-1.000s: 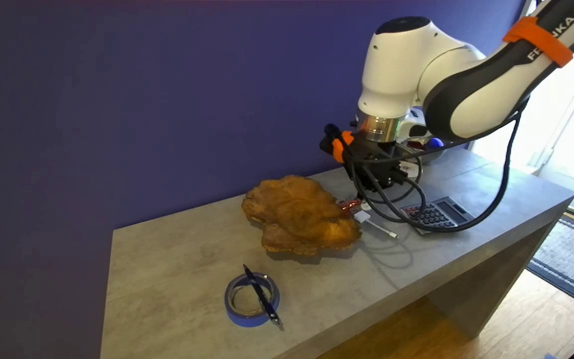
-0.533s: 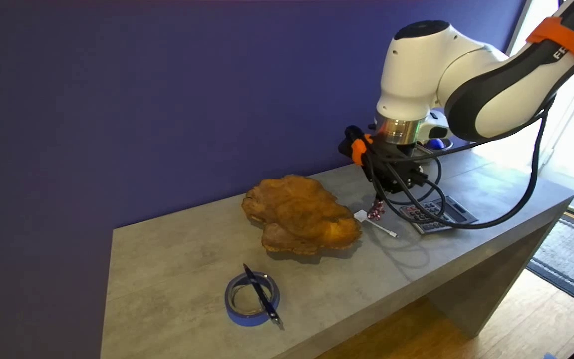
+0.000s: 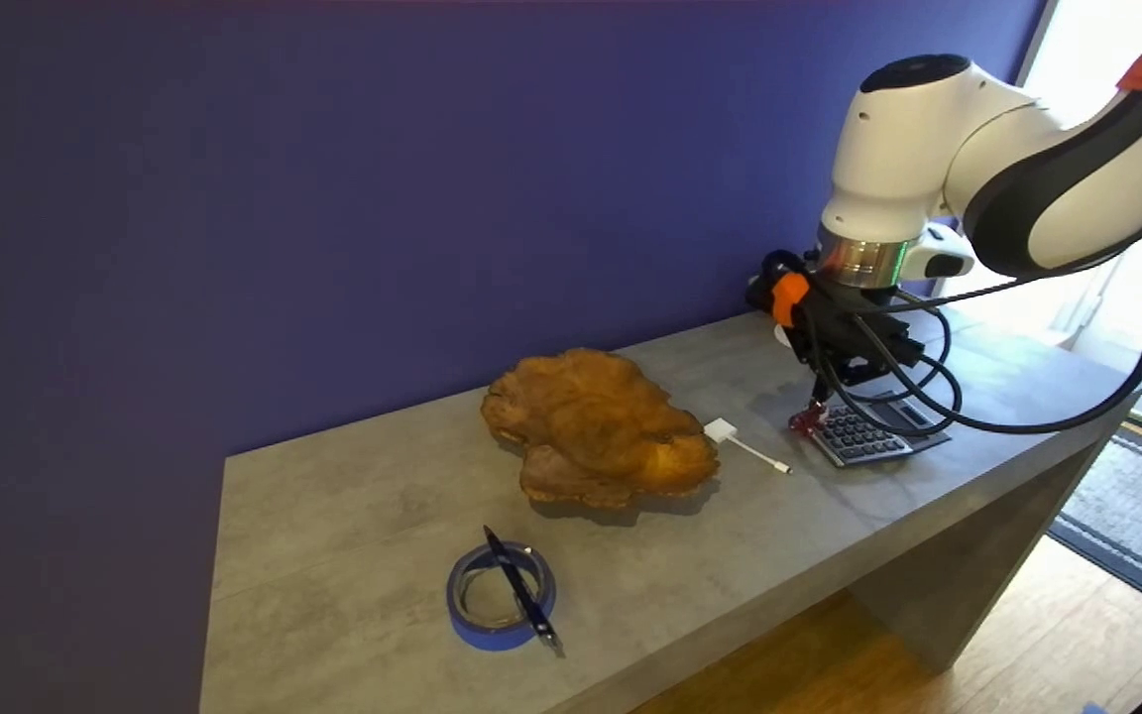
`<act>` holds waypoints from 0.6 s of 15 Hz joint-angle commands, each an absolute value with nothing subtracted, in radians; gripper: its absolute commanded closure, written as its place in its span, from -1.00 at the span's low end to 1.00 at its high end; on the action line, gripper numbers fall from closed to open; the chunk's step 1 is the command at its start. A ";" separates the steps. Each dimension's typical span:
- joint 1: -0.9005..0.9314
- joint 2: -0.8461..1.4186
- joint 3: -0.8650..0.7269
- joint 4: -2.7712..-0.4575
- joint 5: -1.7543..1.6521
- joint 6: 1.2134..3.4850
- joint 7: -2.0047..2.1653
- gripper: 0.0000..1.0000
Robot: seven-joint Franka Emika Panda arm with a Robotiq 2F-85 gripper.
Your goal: Remove the object from the wooden plate and put it on the table on the white circular object
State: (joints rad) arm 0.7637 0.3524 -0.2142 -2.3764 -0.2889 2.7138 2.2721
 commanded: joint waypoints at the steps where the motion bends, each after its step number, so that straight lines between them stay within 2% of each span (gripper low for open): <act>1: 0.744 0.358 -0.257 -2.362 -0.388 2.661 2.454 0.98; 8: 0.719 0.377 -0.342 -2.265 -0.772 2.476 2.872 0.98; 9: 0.879 0.392 -0.510 -2.235 -0.663 2.447 2.743 0.98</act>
